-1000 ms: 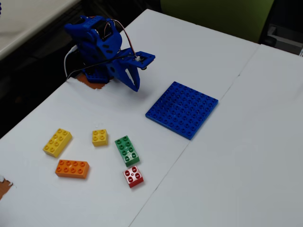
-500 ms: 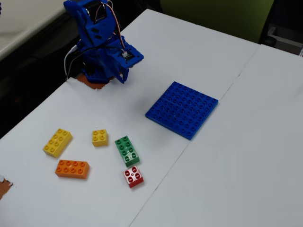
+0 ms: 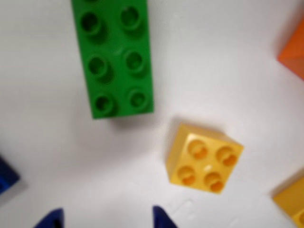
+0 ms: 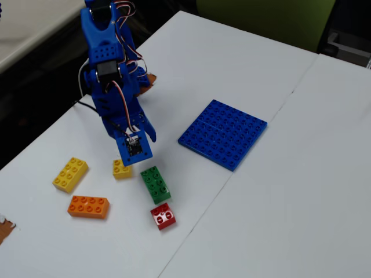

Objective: Pick up the 2x2 yellow block and go up the 8x8 blue block.

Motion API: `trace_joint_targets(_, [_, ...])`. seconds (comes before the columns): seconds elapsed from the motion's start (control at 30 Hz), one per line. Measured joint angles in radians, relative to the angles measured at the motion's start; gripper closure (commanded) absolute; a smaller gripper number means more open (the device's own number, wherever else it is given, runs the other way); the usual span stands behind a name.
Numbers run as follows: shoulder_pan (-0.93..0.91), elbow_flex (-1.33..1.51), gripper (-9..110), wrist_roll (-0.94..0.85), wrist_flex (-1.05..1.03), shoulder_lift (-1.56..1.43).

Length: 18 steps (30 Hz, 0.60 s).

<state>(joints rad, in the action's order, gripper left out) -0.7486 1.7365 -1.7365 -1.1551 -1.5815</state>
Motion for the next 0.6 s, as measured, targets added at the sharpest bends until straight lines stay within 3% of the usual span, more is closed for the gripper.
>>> trace_joint_targets(0.33, [-0.164, -0.003, 70, -0.245, 0.054, -0.023])
trace_joint_targets(0.6, [-0.172, -0.003, 70, -0.249, 0.152, 0.009])
